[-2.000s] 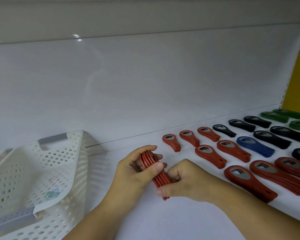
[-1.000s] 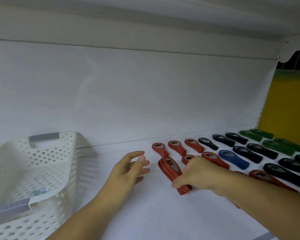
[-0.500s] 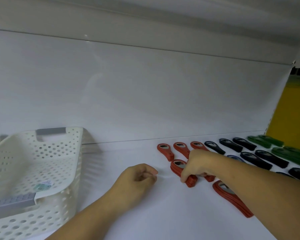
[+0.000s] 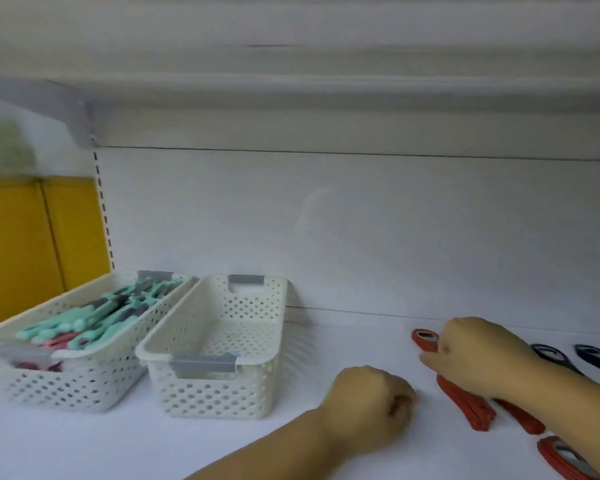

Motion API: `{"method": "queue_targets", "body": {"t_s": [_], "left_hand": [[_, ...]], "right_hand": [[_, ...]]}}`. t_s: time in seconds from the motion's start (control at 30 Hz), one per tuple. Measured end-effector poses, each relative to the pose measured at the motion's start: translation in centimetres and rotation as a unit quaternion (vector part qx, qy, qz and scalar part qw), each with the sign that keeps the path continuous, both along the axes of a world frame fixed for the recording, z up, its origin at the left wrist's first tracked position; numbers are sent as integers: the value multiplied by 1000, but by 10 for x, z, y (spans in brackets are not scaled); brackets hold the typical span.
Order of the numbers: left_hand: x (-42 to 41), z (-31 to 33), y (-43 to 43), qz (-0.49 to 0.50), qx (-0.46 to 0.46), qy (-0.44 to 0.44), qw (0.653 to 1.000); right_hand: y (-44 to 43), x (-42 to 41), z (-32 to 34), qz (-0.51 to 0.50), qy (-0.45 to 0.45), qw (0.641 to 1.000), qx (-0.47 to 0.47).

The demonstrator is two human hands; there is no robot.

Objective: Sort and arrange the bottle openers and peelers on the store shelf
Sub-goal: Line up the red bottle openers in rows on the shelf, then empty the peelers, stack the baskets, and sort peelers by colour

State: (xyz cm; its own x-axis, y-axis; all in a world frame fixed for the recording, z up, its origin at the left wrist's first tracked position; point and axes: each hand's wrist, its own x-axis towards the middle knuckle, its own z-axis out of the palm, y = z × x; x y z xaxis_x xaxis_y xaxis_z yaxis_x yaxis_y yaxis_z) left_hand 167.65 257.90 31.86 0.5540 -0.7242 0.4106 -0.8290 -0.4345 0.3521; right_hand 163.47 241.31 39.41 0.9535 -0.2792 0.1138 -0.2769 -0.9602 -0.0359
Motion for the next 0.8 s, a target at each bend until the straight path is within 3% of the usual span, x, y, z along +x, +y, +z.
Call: {"method": "queue_targets", "body": {"t_s": [0.13, 0.23, 0.33, 0.43, 0.53, 0.7, 0.8], "left_hand": [[-39, 52, 67, 32, -122, -61, 990], [-46, 76, 154, 99, -171, -152, 968], [-34, 87, 238, 291, -69, -136, 944], [-21, 79, 295, 434, 90, -55, 894], [-14, 59, 319, 460, 160, -21, 873], [2, 45, 311, 514, 219, -111, 822], [12, 50, 306, 519, 291, -102, 798]], "right_hand": [[36, 1, -11, 92, -41, 995, 10], [58, 1, -18, 158, -93, 978, 100], [88, 11, -16, 219, -152, 943, 201], [127, 25, -20, 322, -142, 924, 152], [161, 40, -34, 376, -95, 916, 98], [179, 55, -50, 367, -188, 904, 113], [176, 60, -51, 371, -192, 904, 85]]}}
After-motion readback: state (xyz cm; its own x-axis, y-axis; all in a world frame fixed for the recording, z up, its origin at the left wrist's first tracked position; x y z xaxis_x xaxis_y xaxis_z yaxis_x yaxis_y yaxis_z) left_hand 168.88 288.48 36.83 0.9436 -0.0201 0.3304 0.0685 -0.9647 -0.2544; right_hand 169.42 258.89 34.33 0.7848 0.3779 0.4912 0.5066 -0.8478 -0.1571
